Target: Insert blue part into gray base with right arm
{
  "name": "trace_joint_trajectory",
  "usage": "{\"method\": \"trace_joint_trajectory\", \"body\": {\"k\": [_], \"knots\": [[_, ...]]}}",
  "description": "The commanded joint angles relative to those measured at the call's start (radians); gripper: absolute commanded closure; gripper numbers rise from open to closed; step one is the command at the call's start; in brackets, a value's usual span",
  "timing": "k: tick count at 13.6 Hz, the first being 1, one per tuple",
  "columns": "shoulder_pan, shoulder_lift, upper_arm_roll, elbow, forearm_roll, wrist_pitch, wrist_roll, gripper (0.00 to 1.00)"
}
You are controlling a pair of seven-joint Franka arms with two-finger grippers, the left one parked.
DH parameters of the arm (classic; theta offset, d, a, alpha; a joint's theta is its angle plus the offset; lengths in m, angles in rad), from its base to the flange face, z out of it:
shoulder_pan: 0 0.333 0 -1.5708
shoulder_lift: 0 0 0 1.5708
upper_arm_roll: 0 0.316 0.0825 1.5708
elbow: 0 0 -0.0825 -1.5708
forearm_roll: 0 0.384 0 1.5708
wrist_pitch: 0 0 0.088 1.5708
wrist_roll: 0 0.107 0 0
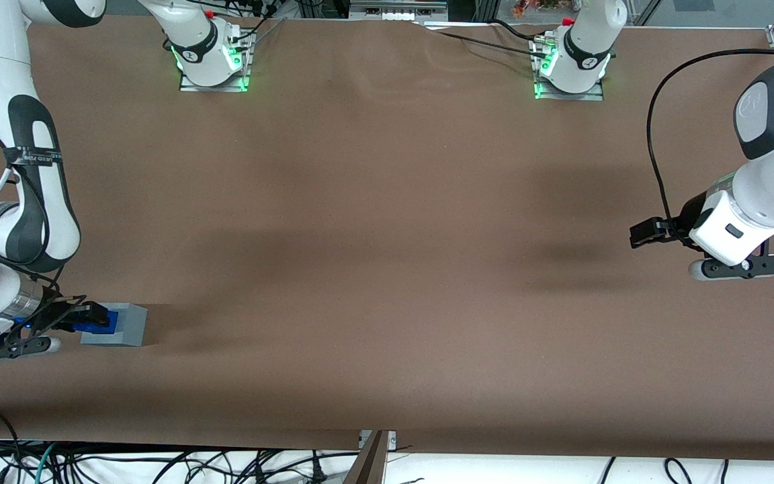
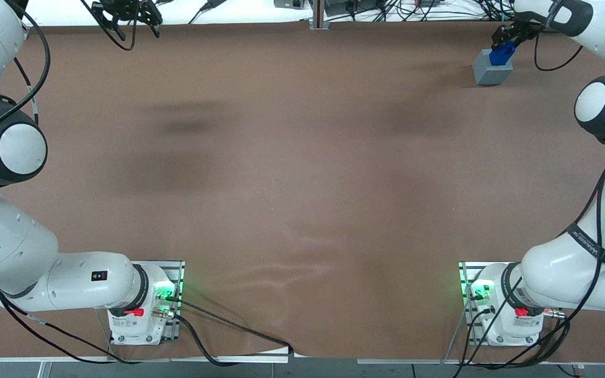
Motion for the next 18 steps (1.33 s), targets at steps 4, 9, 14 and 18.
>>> {"method": "trace_joint_trajectory", "body": {"k": [4, 9, 14, 18], "knots": [[-0.003, -0.038, 0.073, 0.222, 0.002, -0.334, 0.002, 0.00], [0.020, -0.207, 0.073, 0.215, -0.016, -0.592, 0.002, 0.00], [0.072, -0.309, 0.076, 0.215, -0.104, -0.675, -0.005, 0.00], [0.071, -0.499, 0.070, -0.027, -0.118, -0.562, 0.001, 0.00]]}}
